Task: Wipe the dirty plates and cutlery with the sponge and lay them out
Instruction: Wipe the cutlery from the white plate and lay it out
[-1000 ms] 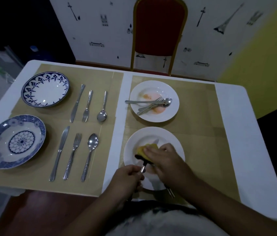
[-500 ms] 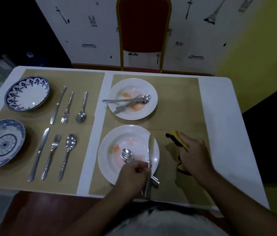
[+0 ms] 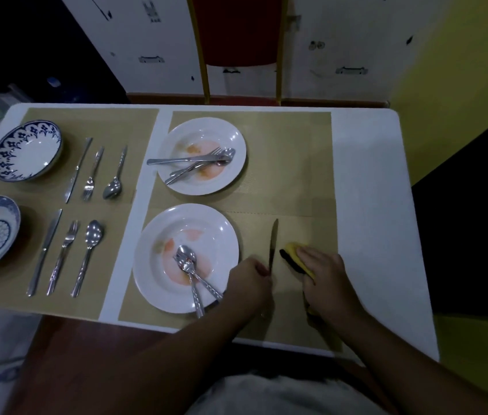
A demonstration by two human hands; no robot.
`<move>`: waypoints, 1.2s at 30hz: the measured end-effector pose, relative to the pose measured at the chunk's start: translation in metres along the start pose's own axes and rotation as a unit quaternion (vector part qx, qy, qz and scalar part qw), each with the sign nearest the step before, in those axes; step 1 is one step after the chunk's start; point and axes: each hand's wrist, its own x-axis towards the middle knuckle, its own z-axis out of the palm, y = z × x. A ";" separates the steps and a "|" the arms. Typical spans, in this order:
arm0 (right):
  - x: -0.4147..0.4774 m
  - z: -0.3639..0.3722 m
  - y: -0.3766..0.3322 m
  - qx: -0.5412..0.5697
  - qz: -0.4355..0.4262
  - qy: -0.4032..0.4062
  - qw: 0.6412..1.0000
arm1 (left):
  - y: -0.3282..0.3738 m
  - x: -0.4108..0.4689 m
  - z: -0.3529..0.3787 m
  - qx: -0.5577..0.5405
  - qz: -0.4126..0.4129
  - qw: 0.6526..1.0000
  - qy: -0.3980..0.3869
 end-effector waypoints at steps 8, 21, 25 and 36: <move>0.003 0.012 0.006 -0.082 -0.076 -0.006 0.994 | -0.009 -0.005 0.002 0.285 0.246 0.925 0.047; -0.003 0.027 -0.001 -0.098 -0.180 -0.093 0.974 | -0.033 -0.007 0.005 0.473 0.312 0.819 0.089; -0.002 0.033 0.003 -0.057 -0.159 -0.076 0.983 | -0.038 -0.005 0.003 0.455 0.318 0.828 0.083; 0.020 0.006 -0.061 0.084 -0.034 -0.008 0.996 | -0.083 -0.034 -0.068 0.098 0.065 0.986 0.121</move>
